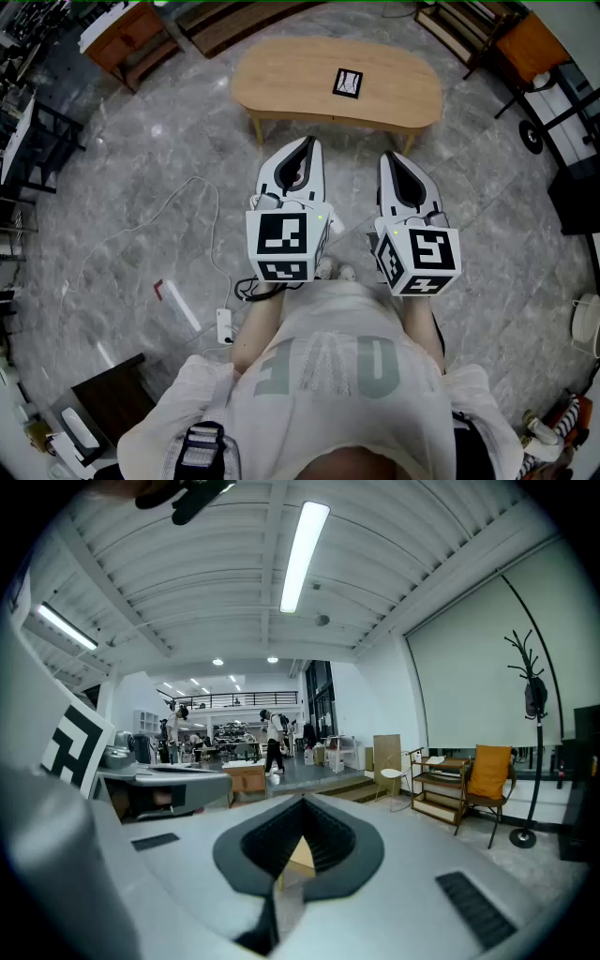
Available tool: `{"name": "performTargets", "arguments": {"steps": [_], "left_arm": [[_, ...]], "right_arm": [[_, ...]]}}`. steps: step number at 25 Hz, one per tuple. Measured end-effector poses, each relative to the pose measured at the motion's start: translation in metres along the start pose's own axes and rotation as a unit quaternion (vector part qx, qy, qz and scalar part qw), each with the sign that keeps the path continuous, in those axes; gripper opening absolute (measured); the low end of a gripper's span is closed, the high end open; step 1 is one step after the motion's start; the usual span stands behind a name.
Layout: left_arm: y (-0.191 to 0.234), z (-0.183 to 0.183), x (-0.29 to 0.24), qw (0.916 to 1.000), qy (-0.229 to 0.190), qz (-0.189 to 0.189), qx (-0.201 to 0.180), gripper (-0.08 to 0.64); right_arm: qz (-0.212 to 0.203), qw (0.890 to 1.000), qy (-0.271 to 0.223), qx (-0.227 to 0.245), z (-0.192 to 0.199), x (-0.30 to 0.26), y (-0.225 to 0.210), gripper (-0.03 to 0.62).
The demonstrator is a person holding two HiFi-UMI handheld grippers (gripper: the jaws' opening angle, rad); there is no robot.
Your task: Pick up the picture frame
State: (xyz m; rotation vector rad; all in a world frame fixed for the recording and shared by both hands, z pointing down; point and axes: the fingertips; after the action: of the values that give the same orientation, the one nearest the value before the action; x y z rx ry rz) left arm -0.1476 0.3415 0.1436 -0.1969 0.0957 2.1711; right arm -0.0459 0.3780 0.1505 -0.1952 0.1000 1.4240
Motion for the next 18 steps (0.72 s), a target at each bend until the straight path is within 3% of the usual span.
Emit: {"name": "performTargets", "arguments": {"steps": [12, 18], "left_arm": [[0.004, -0.002, 0.0, 0.9998, -0.004, 0.021, 0.0, 0.009], [0.018, 0.0, -0.004, 0.9995, -0.008, 0.029, 0.008, 0.009]], "right_arm": [[0.01, 1.0, 0.002, 0.009, 0.002, 0.001, 0.007, 0.003], [-0.012, 0.999, -0.031, -0.018, -0.006, -0.003, 0.018, 0.003]]}}
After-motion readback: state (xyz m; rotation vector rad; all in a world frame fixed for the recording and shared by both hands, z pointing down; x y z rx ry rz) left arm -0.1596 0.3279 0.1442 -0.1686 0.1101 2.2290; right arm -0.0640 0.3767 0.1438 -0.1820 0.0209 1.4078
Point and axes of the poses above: the fingertips, and each gripper's own axes: x backward along the fingers, y to its left, z out of its underside, and after that the axes turned 3 degrees about z, right-handed
